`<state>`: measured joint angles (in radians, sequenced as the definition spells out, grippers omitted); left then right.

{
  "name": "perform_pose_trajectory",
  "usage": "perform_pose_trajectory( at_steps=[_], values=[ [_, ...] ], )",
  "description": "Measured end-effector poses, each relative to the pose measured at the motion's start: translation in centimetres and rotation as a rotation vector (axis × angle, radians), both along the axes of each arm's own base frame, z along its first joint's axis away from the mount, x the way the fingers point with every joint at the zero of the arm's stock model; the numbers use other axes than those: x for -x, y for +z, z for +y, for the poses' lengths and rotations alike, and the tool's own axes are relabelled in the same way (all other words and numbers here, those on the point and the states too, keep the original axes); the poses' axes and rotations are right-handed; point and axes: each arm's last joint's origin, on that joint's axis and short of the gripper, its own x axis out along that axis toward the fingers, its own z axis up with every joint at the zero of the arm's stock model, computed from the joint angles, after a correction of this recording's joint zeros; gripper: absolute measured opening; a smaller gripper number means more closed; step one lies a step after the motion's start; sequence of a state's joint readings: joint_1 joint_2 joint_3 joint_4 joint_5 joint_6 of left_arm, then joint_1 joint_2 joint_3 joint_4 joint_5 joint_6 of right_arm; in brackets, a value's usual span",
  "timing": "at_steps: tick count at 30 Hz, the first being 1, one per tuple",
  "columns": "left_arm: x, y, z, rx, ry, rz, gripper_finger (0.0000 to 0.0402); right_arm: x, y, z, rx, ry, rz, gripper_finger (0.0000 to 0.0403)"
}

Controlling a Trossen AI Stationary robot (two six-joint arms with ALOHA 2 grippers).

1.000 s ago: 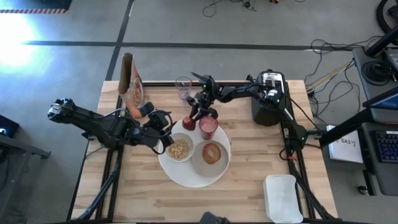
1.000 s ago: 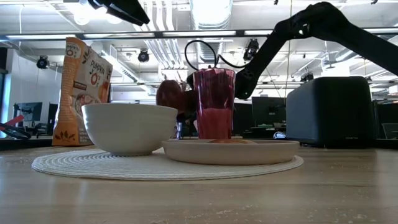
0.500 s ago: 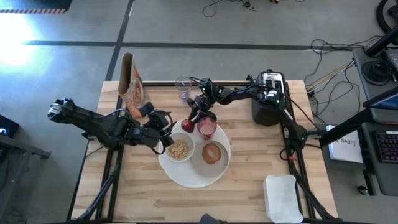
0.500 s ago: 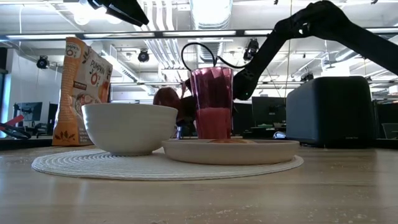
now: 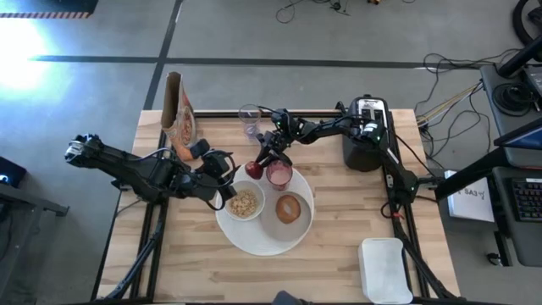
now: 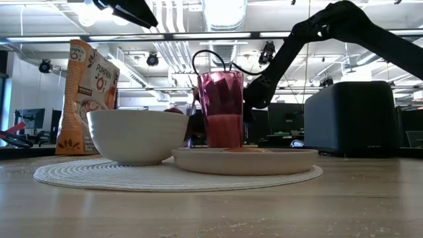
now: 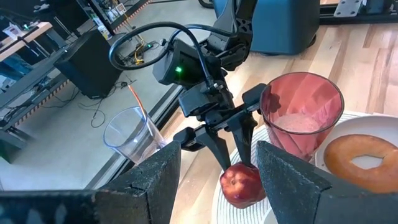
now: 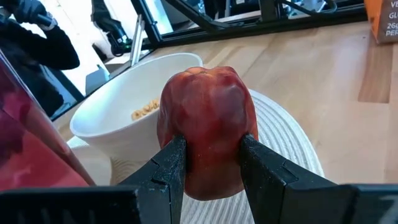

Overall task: Arrange a breakfast setting
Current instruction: Put the red apple on the white mat

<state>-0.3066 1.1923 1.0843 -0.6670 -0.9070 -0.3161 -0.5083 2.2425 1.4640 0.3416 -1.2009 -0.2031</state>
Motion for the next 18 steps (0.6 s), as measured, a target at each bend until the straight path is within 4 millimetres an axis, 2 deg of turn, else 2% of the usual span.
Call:
perform_pose_trajectory(
  at_steps=[18],
  values=[
    [0.06,-0.07,0.01,-0.003,0.000,0.010,0.0194,0.93,-0.93,-0.84,-0.090,-0.085,0.151,0.0116]
  ],
)
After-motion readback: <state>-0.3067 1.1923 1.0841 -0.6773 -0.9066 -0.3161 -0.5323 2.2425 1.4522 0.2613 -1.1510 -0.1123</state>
